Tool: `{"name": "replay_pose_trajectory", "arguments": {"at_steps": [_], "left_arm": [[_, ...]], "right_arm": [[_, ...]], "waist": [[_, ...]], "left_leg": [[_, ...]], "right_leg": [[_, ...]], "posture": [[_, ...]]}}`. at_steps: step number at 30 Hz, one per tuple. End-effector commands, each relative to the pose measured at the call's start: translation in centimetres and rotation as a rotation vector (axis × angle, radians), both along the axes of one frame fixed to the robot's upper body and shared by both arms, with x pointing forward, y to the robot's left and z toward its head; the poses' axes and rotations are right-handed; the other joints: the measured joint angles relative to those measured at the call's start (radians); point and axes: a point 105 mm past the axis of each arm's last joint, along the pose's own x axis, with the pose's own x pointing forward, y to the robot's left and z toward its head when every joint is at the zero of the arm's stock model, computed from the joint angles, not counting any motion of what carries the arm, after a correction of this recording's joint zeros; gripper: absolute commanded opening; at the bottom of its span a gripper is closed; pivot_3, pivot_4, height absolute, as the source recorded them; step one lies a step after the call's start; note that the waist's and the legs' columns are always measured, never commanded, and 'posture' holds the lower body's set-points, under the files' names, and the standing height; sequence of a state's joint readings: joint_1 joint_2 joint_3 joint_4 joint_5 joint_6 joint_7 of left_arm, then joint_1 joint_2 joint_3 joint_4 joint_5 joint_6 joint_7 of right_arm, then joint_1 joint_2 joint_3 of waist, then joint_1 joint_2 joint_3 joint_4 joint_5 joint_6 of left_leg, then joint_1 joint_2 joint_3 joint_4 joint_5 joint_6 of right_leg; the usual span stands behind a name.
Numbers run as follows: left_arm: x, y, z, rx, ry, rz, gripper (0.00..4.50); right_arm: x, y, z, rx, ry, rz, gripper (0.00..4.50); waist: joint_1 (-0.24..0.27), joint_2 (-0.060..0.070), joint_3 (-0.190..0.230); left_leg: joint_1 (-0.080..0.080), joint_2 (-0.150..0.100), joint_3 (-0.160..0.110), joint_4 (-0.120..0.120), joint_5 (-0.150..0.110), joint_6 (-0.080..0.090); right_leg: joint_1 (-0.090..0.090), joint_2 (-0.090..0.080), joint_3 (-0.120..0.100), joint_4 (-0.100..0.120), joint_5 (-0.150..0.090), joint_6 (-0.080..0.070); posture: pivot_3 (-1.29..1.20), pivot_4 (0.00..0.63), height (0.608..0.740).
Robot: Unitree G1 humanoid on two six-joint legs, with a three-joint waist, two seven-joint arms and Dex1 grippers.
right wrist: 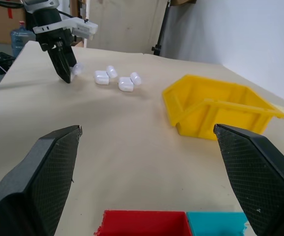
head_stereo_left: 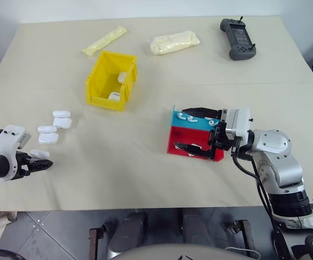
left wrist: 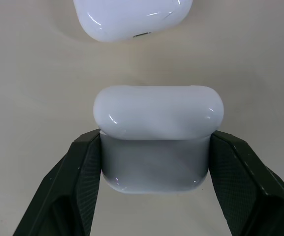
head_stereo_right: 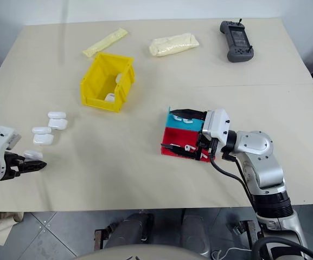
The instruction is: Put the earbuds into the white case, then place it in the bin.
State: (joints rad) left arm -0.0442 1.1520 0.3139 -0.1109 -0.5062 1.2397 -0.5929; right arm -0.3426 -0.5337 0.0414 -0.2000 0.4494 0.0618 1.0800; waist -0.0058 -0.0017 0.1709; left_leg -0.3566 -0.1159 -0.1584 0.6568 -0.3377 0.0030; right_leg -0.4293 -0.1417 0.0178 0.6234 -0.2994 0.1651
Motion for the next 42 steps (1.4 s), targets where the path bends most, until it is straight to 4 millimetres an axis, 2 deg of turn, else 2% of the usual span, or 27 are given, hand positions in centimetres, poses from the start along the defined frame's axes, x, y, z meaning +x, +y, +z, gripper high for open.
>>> {"name": "replay_pose_trajectory", "arguments": {"at_steps": [1,2,4,7,10,13,15,20,22,25,30,34,38,42], "left_arm": [[-0.6,-0.1,-0.2,-0.032,-0.009,0.003,2.81],[-0.3,-0.6,0.3,-0.050,-0.060,-0.028,2.81],[0.2,-2.9,2.2,-0.167,-0.235,-0.146,2.81],[-1.6,-7.6,5.0,-0.301,-0.512,-0.480,2.81],[-3.0,-10.8,5.7,-0.393,-0.659,-0.635,2.81],[-2.2,-12.9,6.1,-0.431,-0.810,-0.694,2.81],[-1.9,-14.9,7.0,-0.490,-0.969,-0.761,2.81],[-0.7,-20.3,6.2,-0.680,-1.022,-0.935,2.81],[-0.5,-21.3,6.1,-0.713,-1.036,-0.976,2.81],[0.9,-24.8,6.0,-0.787,-1.064,-1.137,2.81],[1.8,-27.3,6.4,-0.855,-1.114,-1.258,2.81],[2.0,-28.7,6.1,-0.879,-1.138,-1.362,2.81],[1.6,-29.6,5.9,-0.932,-1.120,-1.407,2.81],[1.5,-30.1,5.5,-0.912,-1.117,-1.439,2.81]], "right_arm": [[-0.3,0.3,0.7,0.020,-0.044,0.011,4.50],[-0.3,0.3,0.6,0.021,-0.042,0.010,4.50],[-0.3,0.2,0.5,0.020,-0.034,0.006,4.50],[-0.1,-0.1,0.3,0.011,-0.023,-0.003,4.50],[0.2,-0.6,0.4,0.002,-0.017,-0.019,4.50],[0.5,-1.2,0.4,-0.016,-0.016,-0.041,4.50],[0.5,-1.8,0.5,-0.031,-0.021,-0.067,4.50],[0.5,-4.8,1.0,-0.064,-0.051,-0.200,4.50],[0.3,-5.6,1.1,-0.074,-0.058,-0.241,4.50],[-0.7,-8.8,0.4,-0.136,-0.070,-0.380,4.50],[-2.8,-12.2,-0.2,-0.140,-0.056,-0.545,4.50],[-5.8,-15.9,-1.8,-0.184,-0.008,-0.688,4.50],[-7.1,-17.4,-3.2,-0.251,0.037,-0.714,4.50],[-7.2,-18.0,-3.9,-0.312,0.060,-0.686,4.50]], "waist": [[-0.001,0.000,0.000],[-0.002,0.000,0.000],[0.000,0.000,0.000],[0.002,-0.002,0.000],[0.003,-0.002,0.000],[0.009,-0.001,0.000],[0.016,0.000,0.000],[0.029,-0.001,-0.001],[0.030,-0.001,-0.001],[0.043,-0.001,-0.001],[0.035,-0.002,-0.001],[0.034,-0.002,-0.001],[0.027,-0.002,0.000],[0.030,-0.002,0.000]], "left_leg": [[0.001,0.000,0.001,-0.001,0.000,0.000],[0.001,0.001,0.002,-0.002,0.000,0.000],[0.001,0.002,0.003,-0.003,0.000,0.000],[0.001,0.003,0.003,-0.002,-0.001,0.000],[0.000,0.006,0.004,0.000,-0.003,-0.001],[0.001,0.009,0.004,0.003,-0.004,-0.002],[0.001,0.008,0.004,0.006,-0.004,-0.003],[0.001,0.008,0.006,0.008,-0.006,-0.001],[0.001,0.008,0.006,0.008,-0.006,-0.001],[0.000,0.008,0.007,0.008,-0.006,0.000],[0.000,0.008,0.010,0.009,-0.007,0.000],[0.001,0.008,0.012,0.009,-0.007,0.001],[0.004,0.008,0.019,0.008,-0.008,0.002],[0.005,0.009,0.021,0.008,-0.008,0.003]], "right_leg": [[0.000,0.000,0.001,0.000,0.000,0.000],[0.000,0.001,0.002,0.000,0.000,0.000],[-0.001,0.002,0.002,-0.001,0.000,0.000],[0.000,0.002,0.002,-0.003,0.000,0.000],[0.001,0.004,0.001,-0.005,0.001,-0.002],[0.002,0.008,0.002,-0.009,0.001,-0.002],[0.002,0.008,0.001,-0.007,0.002,-0.003],[0.002,0.008,0.002,-0.006,0.002,-0.002],[0.002,0.009,0.003,-0.006,0.002,-0.002],[0.002,0.009,0.003,-0.007,0.002,-0.002],[0.003,0.009,0.003,-0.007,0.003,-0.001],[0.002,0.010,0.005,-0.007,0.003,-0.001],[0.002,0.011,0.012,-0.007,0.004,0.001],[0.002,0.012,0.015,-0.007,0.004,0.002]], "posture": [[0.00,0.150,0.740],[0.00,0.150,0.740],[0.00,0.150,0.740],[0.00,0.150,0.740],[0.00,0.150,0.740],[0.00,0.150,0.740],[0.00,0.150,0.740],[0.00,0.150,0.740],[0.00,0.150,0.740],[0.00,0.150,0.740],[0.00,0.150,0.740],[0.00,0.150,0.740],[0.00,0.150,0.740],[0.00,0.150,0.740]]}}
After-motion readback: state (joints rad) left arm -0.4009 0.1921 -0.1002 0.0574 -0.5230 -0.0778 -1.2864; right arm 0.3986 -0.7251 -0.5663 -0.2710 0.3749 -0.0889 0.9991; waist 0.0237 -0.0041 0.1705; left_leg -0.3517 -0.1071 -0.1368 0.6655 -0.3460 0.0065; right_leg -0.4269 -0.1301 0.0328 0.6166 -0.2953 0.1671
